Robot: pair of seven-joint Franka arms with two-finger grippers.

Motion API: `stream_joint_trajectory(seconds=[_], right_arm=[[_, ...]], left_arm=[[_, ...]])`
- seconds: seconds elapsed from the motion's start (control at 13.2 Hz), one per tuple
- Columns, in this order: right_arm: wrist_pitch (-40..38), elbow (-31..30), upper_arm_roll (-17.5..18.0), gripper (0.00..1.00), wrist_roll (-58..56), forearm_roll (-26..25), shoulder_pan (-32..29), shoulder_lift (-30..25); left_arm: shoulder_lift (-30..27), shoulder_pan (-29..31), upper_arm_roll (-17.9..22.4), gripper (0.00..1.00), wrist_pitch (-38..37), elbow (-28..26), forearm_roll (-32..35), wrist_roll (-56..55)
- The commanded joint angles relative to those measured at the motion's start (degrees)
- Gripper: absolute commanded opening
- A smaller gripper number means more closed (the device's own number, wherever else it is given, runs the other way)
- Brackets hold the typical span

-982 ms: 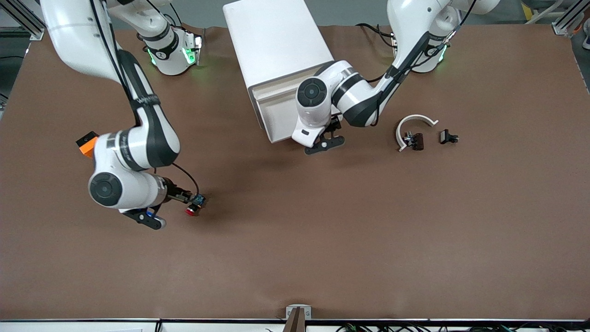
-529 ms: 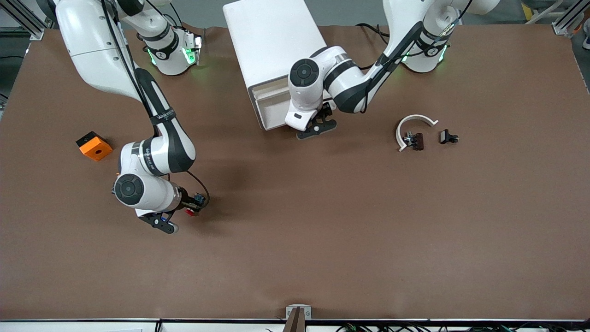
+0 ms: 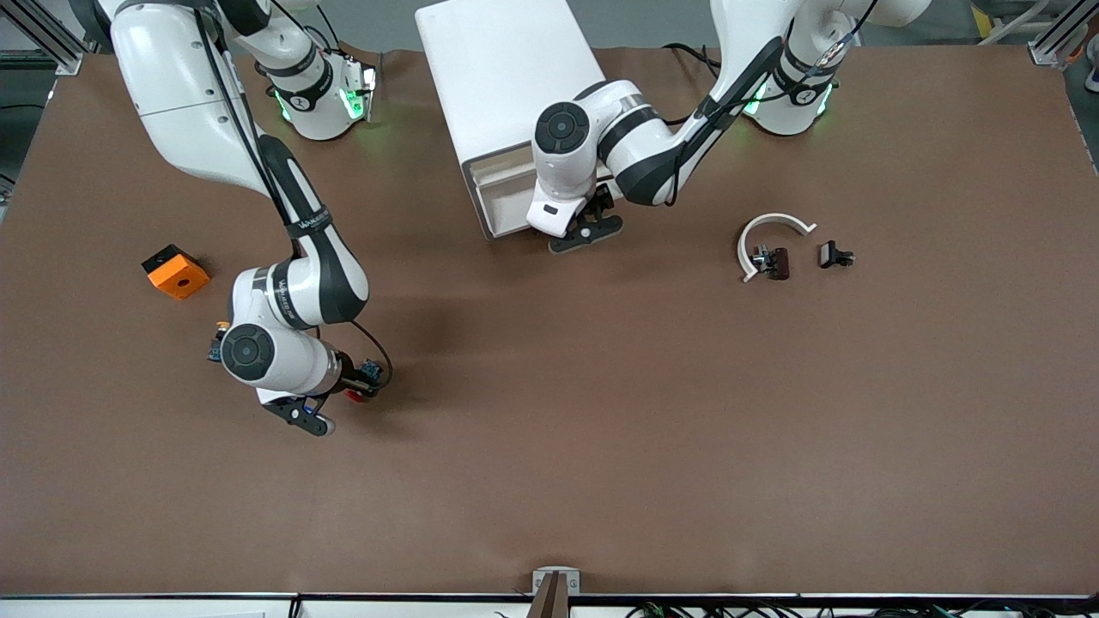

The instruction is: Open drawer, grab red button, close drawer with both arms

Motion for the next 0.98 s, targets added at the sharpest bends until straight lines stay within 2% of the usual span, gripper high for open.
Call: stream_joint_trajectory(seconds=[0.0,0.15,0.3,0.45,0.68,0.76,0.83,0.91], right_arm=[[0.7,-1.1,0.1,0.56,0.4,1.0,0.3,-0.4],[0.4,-1.0,0.1,0.56,0.5,1.0,0.3,-0.5],[-2.2,-0.2,0.1,0.62,2.6,1.0,0.6,-1.8],[-11.4,3.5,0.1,0.64,3.7,0.8,1.4,-6.6],[-25.9,13.1,0.1,0.67,4.0,0.2,3.0,-7.8],[-29.1,15.4,0.1,0.75,4.0,0.2,3.1,-8.5],[-30.7,16.4,0.2,0.93,3.9,-0.4,3.4,-10.1],[-31.0,16.5,0.2,1.0,3.6,-1.5,4.5,-12.2]], left_arm=[[-1.6,1.1,-0.9,1.0,0.6,-1.1,0.7,-1.1],[-1.7,1.6,-0.9,1.0,0.6,-0.3,0.6,-1.1],[-1.3,3.0,-0.9,1.0,0.6,0.4,0.8,-1.1],[-1.2,3.5,-0.5,1.0,0.6,0.9,0.9,-1.0],[-1.6,4.9,-0.7,1.0,0.6,1.5,1.2,-1.0],[-1.7,5.3,-0.7,1.0,0.6,1.5,1.3,-1.0],[-1.7,5.3,-0.7,1.0,0.6,1.5,1.4,-0.9],[-1.8,5.3,-0.7,1.0,0.6,1.5,1.4,-0.9]])
